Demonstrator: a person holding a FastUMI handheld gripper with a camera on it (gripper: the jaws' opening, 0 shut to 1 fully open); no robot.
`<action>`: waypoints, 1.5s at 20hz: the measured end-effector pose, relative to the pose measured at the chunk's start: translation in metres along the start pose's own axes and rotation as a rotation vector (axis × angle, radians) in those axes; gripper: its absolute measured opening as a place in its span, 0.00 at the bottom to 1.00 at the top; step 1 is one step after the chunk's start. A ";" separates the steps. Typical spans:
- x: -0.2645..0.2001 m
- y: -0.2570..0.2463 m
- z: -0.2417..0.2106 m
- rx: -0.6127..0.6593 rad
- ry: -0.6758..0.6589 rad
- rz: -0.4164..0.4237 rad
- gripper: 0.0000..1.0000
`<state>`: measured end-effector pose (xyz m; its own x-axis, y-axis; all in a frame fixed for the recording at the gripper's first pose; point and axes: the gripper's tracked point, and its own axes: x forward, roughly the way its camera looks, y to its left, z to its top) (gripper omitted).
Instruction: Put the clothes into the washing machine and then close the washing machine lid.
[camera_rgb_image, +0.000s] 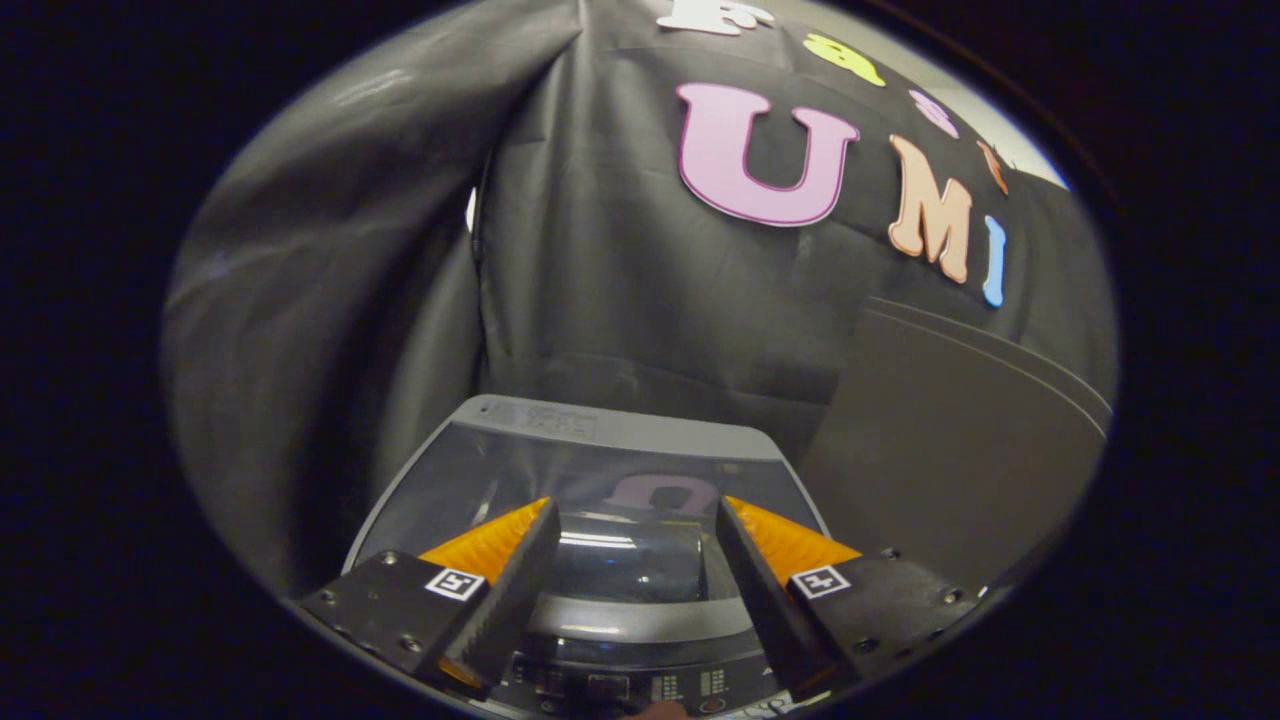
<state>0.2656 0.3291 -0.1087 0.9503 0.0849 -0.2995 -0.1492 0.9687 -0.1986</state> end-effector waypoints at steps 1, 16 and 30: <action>-0.007 -0.002 0.000 0.009 -0.010 -0.005 0.96; -0.141 -0.054 0.036 -0.048 -0.091 -0.078 0.96; -0.273 -0.120 0.089 0.121 -0.376 -0.108 0.95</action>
<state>0.0484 0.2106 0.0797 0.9958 0.0389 0.0835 -0.0311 0.9952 -0.0925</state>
